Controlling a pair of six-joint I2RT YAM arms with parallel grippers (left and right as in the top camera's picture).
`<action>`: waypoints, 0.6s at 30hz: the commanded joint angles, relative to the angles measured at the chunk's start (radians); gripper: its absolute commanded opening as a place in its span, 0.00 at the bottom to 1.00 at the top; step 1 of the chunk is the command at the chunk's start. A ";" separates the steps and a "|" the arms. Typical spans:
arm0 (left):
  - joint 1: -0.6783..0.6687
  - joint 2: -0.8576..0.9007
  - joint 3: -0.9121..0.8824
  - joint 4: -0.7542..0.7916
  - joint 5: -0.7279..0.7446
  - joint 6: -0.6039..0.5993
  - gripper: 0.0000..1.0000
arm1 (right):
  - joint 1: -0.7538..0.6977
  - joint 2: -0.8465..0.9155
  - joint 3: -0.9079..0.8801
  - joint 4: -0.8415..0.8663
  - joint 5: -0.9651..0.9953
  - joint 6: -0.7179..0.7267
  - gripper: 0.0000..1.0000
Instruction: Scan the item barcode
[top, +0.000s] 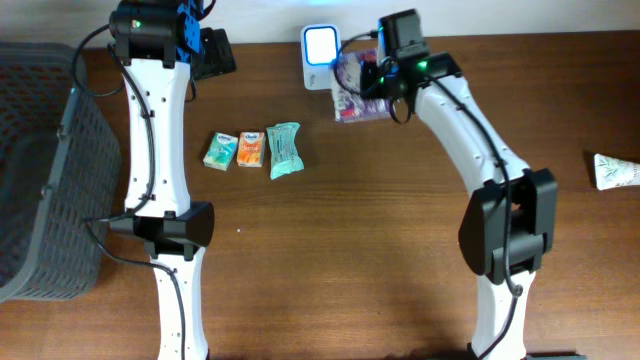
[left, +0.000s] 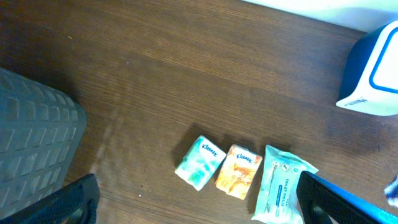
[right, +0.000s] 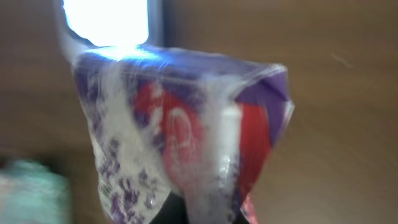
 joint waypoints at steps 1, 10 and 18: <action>-0.002 -0.004 0.002 -0.002 0.000 0.006 0.99 | 0.064 -0.026 0.008 -0.157 0.428 -0.042 0.04; -0.002 -0.004 0.002 -0.002 0.000 0.006 0.99 | 0.180 -0.004 0.002 -0.350 0.000 -0.015 0.46; -0.002 -0.004 0.002 -0.002 0.000 0.006 0.99 | -0.043 0.002 0.097 -0.396 -0.377 -0.165 0.99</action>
